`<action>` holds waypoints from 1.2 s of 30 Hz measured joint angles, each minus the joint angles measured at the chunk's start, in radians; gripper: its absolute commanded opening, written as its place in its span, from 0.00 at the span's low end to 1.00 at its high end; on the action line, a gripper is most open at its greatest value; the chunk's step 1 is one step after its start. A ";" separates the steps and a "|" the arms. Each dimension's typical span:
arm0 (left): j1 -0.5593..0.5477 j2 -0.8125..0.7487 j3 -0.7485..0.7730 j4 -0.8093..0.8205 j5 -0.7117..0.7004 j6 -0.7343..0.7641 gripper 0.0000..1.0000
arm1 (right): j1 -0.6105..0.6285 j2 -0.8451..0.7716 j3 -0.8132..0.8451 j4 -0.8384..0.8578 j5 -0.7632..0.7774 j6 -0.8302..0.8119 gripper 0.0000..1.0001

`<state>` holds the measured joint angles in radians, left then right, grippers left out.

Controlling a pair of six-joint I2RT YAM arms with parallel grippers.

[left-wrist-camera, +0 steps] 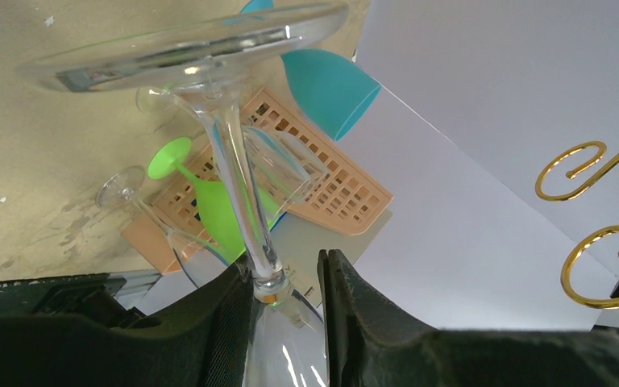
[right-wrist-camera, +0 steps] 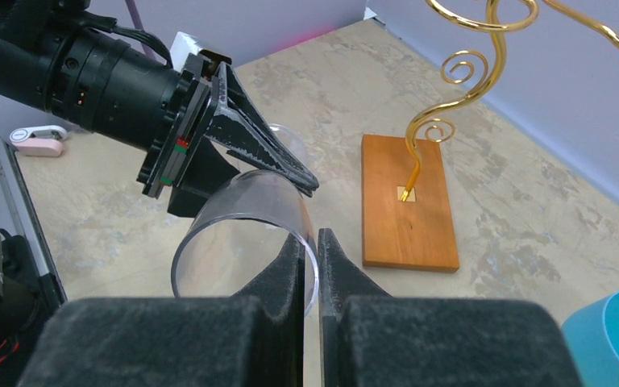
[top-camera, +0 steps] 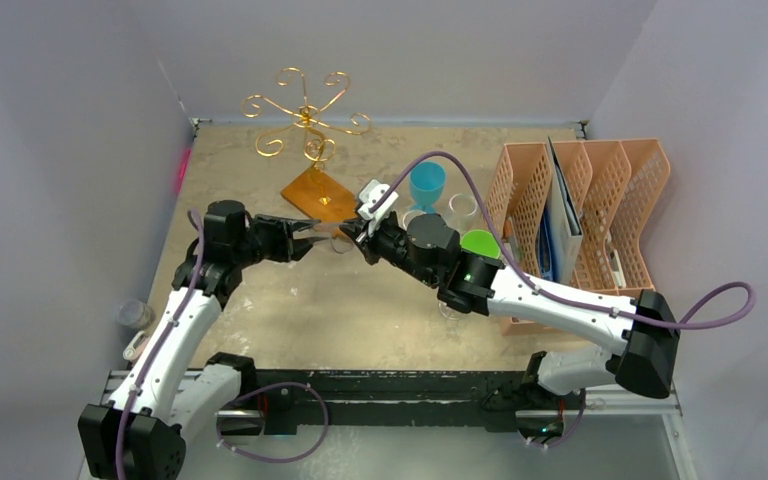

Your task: Place the wine glass upside down on the wine glass rack

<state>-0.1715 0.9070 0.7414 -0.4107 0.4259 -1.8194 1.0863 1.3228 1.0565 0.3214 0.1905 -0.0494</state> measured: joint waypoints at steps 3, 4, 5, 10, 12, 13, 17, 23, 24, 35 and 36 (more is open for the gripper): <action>0.000 0.004 0.000 -0.002 -0.003 0.000 0.20 | 0.000 0.000 -0.011 0.016 0.001 -0.001 0.00; 0.000 0.005 0.000 -0.002 -0.005 0.001 0.21 | 0.000 0.000 -0.018 0.025 0.002 -0.001 0.00; 0.000 0.006 0.000 -0.003 -0.006 0.001 0.23 | 0.000 -0.001 -0.023 0.032 0.003 -0.001 0.00; 0.000 0.016 0.000 -0.005 -0.006 0.000 0.32 | 0.000 -0.008 -0.051 0.060 0.010 -0.001 0.00; -0.001 0.016 -0.001 -0.004 -0.005 -0.002 0.32 | 0.000 -0.011 -0.055 0.066 0.010 -0.001 0.00; -0.001 0.016 -0.001 -0.003 -0.005 -0.002 0.33 | 0.000 -0.012 -0.058 0.070 0.011 -0.001 0.00; -0.002 0.016 -0.004 -0.002 -0.008 -0.003 0.43 | 0.001 -0.021 -0.075 0.087 0.024 -0.001 0.00; -0.001 0.016 -0.020 -0.002 -0.015 -0.003 0.48 | 0.000 -0.042 -0.088 0.089 0.051 0.000 0.00; -0.001 0.016 -0.020 -0.003 -0.015 -0.003 0.46 | 0.000 -0.043 -0.089 0.089 0.052 0.000 0.00; -0.001 0.027 -0.010 -0.007 -0.032 0.004 0.10 | 0.000 -0.047 -0.092 0.068 0.043 0.004 0.00; -0.001 0.030 -0.004 -0.014 -0.037 0.006 0.07 | 0.000 -0.047 -0.092 0.068 0.042 0.004 0.00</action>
<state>-0.1726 0.9367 0.7372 -0.4244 0.3893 -1.8133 1.0863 1.2758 0.9646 0.3893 0.2329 -0.0452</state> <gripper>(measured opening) 0.170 0.030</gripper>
